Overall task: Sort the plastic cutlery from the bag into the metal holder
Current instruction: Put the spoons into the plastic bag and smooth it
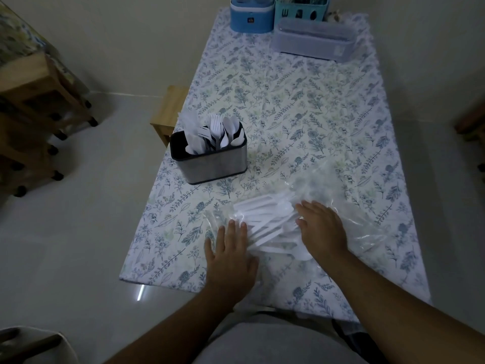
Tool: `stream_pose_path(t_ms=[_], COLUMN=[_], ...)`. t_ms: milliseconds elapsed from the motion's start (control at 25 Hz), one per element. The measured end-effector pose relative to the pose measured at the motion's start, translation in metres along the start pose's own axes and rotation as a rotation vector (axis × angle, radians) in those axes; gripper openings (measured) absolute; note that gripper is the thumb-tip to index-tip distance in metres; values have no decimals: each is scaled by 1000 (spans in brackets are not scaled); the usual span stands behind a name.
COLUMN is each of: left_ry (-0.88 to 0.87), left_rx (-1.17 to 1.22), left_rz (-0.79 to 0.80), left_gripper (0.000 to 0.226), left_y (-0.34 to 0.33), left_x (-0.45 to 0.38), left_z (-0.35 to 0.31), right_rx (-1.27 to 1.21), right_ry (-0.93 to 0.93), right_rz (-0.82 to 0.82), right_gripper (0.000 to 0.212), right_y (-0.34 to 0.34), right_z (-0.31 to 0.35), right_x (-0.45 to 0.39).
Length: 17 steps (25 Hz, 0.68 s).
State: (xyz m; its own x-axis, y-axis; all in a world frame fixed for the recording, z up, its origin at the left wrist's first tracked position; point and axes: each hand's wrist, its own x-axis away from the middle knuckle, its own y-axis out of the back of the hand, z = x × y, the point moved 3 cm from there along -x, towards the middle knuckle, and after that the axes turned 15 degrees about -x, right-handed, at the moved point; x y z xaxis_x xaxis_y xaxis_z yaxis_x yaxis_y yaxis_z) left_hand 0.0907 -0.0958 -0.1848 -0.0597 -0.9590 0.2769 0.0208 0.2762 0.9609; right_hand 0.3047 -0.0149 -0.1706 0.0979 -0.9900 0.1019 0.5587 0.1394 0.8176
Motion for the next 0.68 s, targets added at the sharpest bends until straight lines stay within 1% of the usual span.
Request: stream_pose_path(t_ms=[80, 240, 320, 400, 520, 680], left_ry=[-25, -25, -6, 4, -4, -35], left_rx=[87, 259, 282, 324, 419, 447], left_rz=[-49, -148, -153, -130, -88, -96], left_gripper=[80, 74, 71, 71, 70, 72], left_y=[2, 10, 11, 10, 10, 8], left_x=[3, 2, 1, -3, -6, -5], left_z=[2, 8, 11, 13, 12, 5], right_rx=[-129, -202, -206, -165, -104, -19], right_ry=[10, 110, 152, 239, 367, 494], right_rz=[-88, -250, -312, -353, -385, -416], right_gripper=[31, 22, 14, 9, 10, 19], right_y=[-1, 15, 26, 37, 52, 70], right_z=[-3, 13, 23, 36, 57, 85], right_x=[-2, 1, 2, 2, 4, 15])
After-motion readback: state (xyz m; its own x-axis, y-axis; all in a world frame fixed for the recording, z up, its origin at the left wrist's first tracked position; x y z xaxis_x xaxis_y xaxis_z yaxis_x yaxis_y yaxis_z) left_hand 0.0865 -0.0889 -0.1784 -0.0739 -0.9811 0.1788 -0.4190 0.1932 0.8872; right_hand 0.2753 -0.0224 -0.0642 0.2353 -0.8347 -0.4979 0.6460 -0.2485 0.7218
